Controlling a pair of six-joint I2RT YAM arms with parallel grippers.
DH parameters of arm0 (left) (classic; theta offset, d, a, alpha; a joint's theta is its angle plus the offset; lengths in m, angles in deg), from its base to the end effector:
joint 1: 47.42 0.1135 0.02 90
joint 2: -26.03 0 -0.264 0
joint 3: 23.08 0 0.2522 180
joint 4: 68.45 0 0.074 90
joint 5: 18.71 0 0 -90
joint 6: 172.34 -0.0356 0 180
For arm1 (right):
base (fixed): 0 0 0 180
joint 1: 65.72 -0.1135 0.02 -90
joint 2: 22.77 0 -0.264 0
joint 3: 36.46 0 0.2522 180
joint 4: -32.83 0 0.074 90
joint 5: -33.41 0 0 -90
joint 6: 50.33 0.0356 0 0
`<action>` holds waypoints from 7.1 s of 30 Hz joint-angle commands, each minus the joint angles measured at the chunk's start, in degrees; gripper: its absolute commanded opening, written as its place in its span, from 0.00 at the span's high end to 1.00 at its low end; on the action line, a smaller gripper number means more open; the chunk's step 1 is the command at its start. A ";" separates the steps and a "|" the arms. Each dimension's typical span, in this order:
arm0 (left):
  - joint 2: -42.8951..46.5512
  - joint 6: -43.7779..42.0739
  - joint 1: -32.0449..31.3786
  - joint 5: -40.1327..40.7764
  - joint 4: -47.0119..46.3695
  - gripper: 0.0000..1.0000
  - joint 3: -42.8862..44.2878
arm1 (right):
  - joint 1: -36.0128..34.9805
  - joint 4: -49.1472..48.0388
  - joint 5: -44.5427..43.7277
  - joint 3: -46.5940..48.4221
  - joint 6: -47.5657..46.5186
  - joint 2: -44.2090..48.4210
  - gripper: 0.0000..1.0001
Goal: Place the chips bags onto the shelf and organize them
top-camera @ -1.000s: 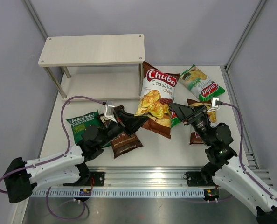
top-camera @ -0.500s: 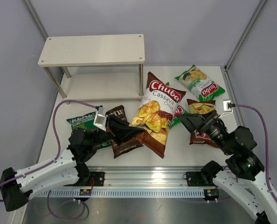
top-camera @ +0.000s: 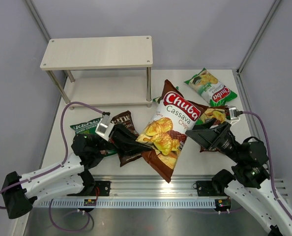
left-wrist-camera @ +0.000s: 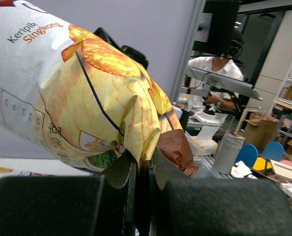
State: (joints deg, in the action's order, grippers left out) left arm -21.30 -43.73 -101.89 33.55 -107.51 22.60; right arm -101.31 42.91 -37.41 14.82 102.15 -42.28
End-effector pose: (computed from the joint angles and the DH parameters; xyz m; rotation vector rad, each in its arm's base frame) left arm 0.0836 -0.1545 0.3624 0.8419 0.9155 -1.7431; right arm 0.0628 0.0593 0.3742 -0.0132 1.4015 1.6643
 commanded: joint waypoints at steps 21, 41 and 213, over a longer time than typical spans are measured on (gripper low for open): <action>-3.47 -3.71 0.07 1.25 2.53 0.31 5.08 | -0.44 -18.82 -2.81 -1.04 2.40 -3.88 0.76; -9.71 18.95 -1.95 35.09 -8.79 0.01 0.24 | -0.44 -39.82 -16.98 -7.99 -13.77 -8.88 0.91; -9.20 -17.25 9.04 36.52 89.20 0.01 30.59 | 53.95 28.31 -16.89 12.33 -30.49 -43.50 0.01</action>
State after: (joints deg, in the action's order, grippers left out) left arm -36.36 -61.07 -91.62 72.22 -12.32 56.19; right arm -51.78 78.69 -60.05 28.24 70.00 -83.91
